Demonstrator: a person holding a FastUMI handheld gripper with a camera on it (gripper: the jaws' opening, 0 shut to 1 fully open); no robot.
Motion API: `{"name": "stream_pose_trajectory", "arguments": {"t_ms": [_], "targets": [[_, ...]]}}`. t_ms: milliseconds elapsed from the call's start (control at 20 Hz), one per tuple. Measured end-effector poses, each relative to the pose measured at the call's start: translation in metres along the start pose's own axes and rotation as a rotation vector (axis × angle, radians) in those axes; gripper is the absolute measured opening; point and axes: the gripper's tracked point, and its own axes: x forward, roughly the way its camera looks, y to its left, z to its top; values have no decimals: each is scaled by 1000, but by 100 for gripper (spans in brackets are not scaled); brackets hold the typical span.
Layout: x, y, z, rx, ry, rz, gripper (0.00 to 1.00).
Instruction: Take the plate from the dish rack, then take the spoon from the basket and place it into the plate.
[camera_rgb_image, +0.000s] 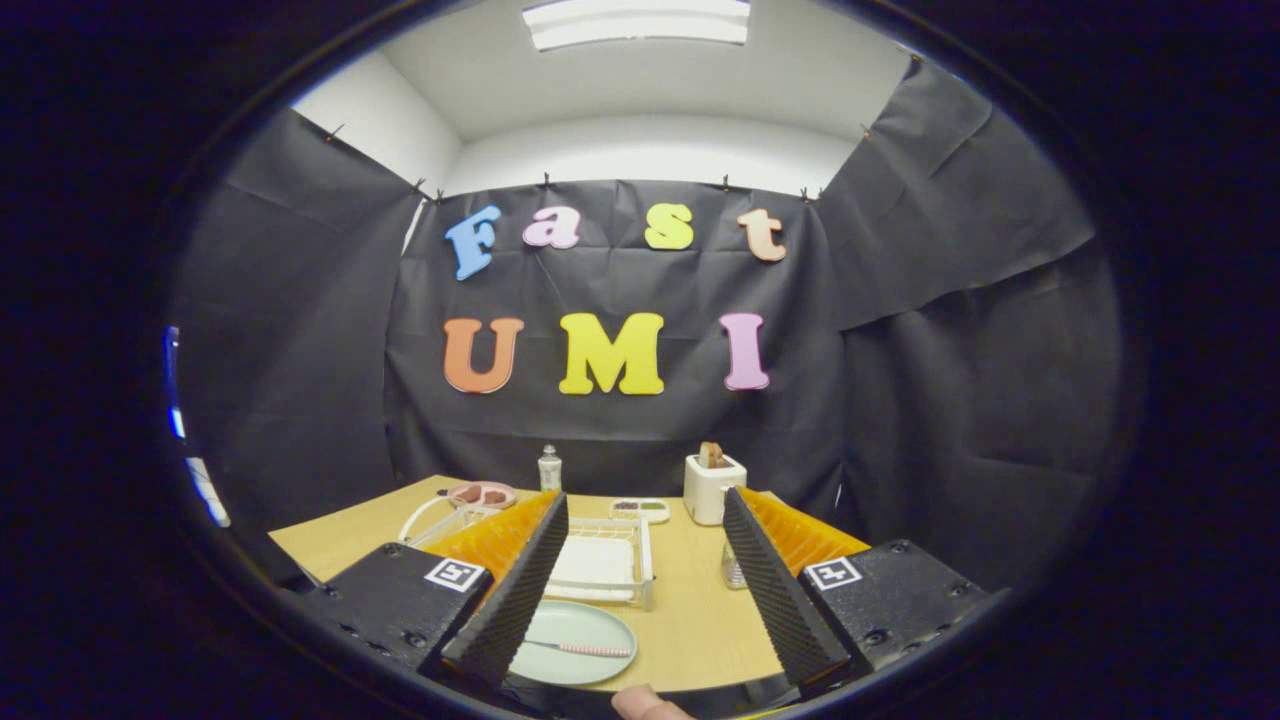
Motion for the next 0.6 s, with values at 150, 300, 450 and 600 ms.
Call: {"name": "stream_pose_trajectory", "arguments": {"t_ms": [150, 300, 450, 600], "targets": [[2, -7, -3, 32, 12, -1, 100], [4, -14, -5, 41, 18, -13, 100], [4, -17, -6, 49, 21, -14, 100], [1, -17, -4, 46, 8, -6, 100]]}}
